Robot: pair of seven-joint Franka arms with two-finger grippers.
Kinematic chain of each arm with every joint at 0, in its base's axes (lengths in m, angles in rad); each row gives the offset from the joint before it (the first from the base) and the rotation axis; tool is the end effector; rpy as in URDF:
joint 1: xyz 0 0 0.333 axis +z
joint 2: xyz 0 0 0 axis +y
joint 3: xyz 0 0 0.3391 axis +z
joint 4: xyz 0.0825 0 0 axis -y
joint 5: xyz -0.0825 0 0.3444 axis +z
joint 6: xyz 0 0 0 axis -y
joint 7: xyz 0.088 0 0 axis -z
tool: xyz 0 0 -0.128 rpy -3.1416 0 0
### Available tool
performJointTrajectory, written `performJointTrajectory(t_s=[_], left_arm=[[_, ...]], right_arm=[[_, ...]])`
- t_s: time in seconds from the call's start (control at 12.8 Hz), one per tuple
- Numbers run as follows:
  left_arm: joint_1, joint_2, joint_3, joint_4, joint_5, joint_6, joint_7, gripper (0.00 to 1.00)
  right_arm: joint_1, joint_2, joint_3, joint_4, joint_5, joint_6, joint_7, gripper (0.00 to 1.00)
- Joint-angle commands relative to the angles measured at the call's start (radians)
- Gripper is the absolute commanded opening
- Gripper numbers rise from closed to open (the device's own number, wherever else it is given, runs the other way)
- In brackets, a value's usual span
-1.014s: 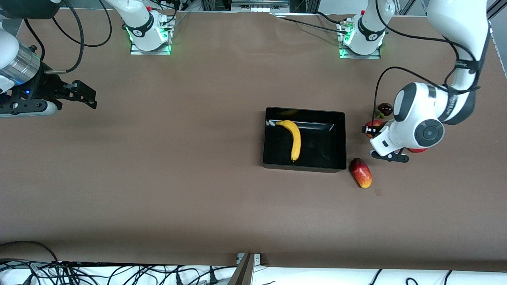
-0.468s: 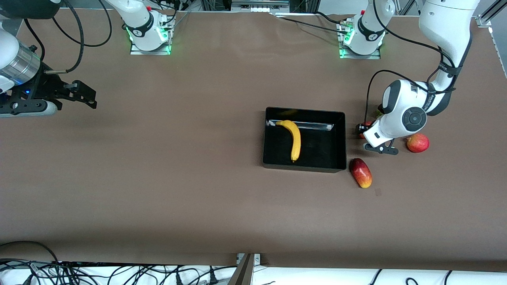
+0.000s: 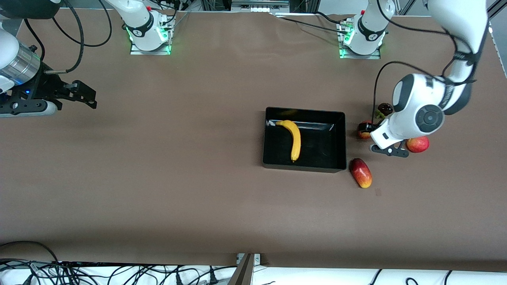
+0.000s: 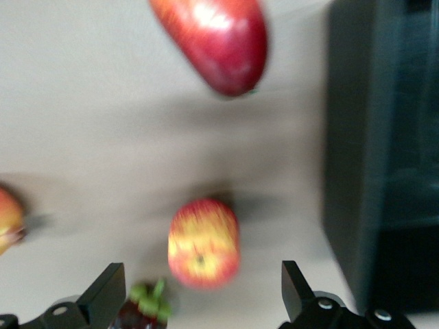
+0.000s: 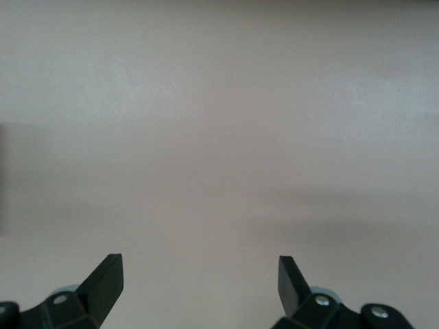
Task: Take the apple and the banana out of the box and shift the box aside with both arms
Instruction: 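Move the left gripper back into the tray and grasp the yellow banana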
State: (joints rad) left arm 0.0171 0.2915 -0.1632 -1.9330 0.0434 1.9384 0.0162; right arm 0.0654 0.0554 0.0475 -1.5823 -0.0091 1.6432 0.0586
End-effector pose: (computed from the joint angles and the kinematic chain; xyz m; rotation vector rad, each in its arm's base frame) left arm 0.5436 -0.0719 0.3444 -3.0886 0.2842 0.4399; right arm 0.5358 0.0589 0.5988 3.1344 0.0860 0.0096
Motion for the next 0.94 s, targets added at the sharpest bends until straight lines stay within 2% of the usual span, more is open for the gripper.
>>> performJointTrajectory(t_s=[0.0,0.16,0.31,0.39,0.55,0.7,0.86], left_arm=[[-0.014,0.047,-0.093,0.259,0.000,-0.202,-0.022,1.00],[-0.025,0.072,-0.145,0.339,-0.065,-0.200,-0.030,1.00],[-0.092,0.136,-0.154,0.368,-0.105,-0.178,-0.030,1.00],[-0.145,0.179,-0.150,0.380,-0.094,-0.091,-0.045,1.00],[-0.187,0.250,-0.148,0.370,-0.077,0.063,-0.166,1.00],[-0.197,0.294,-0.150,0.352,-0.071,0.115,-0.194,1.00],[-0.198,0.325,-0.148,0.292,-0.069,0.173,-0.203,1.00]], right_arm=[[-0.012,0.000,0.009,0.010,0.008,0.000,0.000,1.00],[-0.012,0.000,0.009,0.010,0.008,0.001,0.000,1.00],[-0.012,0.000,0.009,0.010,0.008,0.001,0.000,1.00],[-0.012,0.000,0.009,0.010,0.008,0.001,0.000,1.00],[-0.012,0.000,0.009,0.010,0.008,0.001,0.000,1.00],[-0.012,0.000,0.009,0.010,0.008,0.001,0.000,1.00],[-0.012,0.000,0.009,0.010,0.008,0.001,0.000,1.00]])
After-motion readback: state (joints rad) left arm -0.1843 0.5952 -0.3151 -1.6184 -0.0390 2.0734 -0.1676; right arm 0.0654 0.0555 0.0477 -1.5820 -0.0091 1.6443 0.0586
